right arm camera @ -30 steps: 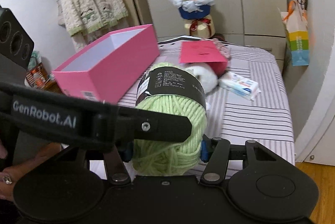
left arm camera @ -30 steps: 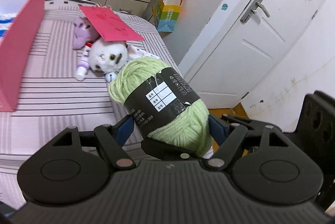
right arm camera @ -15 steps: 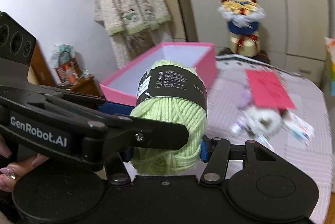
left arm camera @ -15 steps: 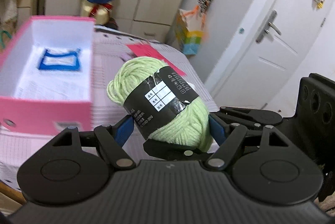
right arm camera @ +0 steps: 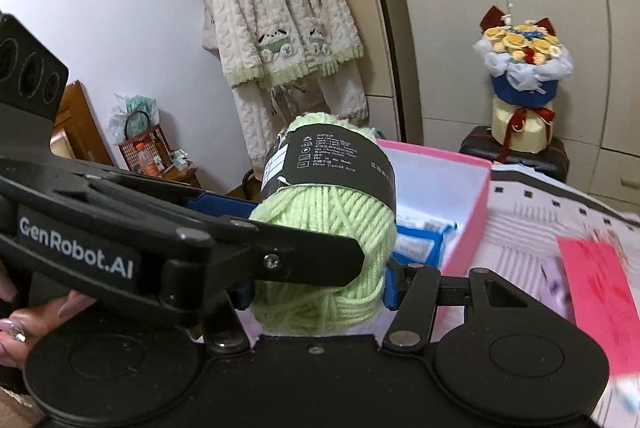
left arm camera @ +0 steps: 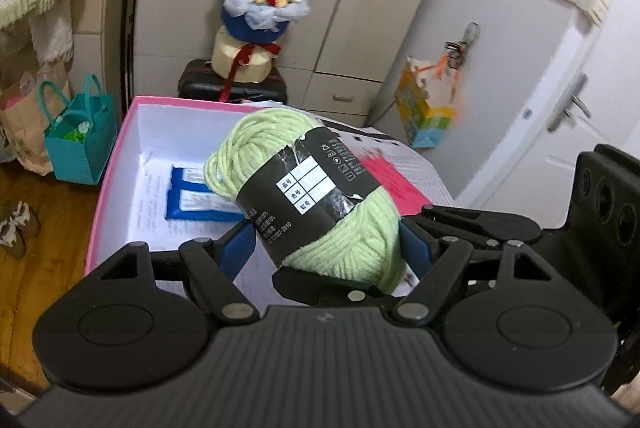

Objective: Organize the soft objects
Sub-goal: 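Carry the yarn ball with the left gripper into the pink box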

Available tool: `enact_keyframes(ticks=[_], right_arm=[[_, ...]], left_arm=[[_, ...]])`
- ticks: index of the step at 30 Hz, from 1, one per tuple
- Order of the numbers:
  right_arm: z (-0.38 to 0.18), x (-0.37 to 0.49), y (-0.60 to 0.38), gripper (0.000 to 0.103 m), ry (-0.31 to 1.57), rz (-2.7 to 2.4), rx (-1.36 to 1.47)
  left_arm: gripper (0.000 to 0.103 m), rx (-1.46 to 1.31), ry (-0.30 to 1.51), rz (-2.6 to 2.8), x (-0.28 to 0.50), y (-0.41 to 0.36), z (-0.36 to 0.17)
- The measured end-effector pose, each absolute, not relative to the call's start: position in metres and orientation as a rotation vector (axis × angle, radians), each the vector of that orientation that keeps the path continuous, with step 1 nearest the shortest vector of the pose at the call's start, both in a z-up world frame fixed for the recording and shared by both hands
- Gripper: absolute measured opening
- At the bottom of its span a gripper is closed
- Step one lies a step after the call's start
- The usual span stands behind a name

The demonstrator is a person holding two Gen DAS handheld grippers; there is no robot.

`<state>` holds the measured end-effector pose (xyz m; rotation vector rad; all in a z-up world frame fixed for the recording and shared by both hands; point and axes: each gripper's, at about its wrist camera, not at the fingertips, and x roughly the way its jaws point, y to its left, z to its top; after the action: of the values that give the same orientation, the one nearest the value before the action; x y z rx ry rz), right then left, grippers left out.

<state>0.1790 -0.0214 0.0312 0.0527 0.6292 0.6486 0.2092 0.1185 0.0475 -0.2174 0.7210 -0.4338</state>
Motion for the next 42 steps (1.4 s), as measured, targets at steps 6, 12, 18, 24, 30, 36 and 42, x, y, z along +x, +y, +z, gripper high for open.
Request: enact_keyframes(ticks=[6,12,18,24,30,36,42], right_arm=[[0.012,0.247,-0.002,0.062,0.710,0.664,0.035],[-0.009,0.290,0.018,0.062,0.769,0.687,-0.041],[-0.019,0.310,0.021,0.067,0.792,0.750,-0.127],[-0.022,0.313,0.019,0.068,0.788,0.837,-0.181],[-0.025,0.310,0.023,0.064,0.757,0.874,-0.215],[-0.028,0.321,0.026,0.070,0.808,0.865,-0.166],[-0.028,0.321,0.035,0.070,0.816,0.874,-0.219]], left_arm=[[0.077,-0.254,0.794,-0.408,0.275,0.144,0.027],[0.077,-0.247,0.874,-0.386,0.329,0.155,0.004],[0.077,-0.194,0.906,-0.404,0.351,0.153,-0.006],[0.077,-0.127,0.916,-0.420,0.352,0.152,-0.008],[0.077,-0.028,0.887,-0.424,0.349,0.146,-0.006],[0.079,-0.026,0.886,-0.377,0.351,0.150,-0.007],[0.079,-0.023,0.872,-0.316,0.350,0.154,-0.009]])
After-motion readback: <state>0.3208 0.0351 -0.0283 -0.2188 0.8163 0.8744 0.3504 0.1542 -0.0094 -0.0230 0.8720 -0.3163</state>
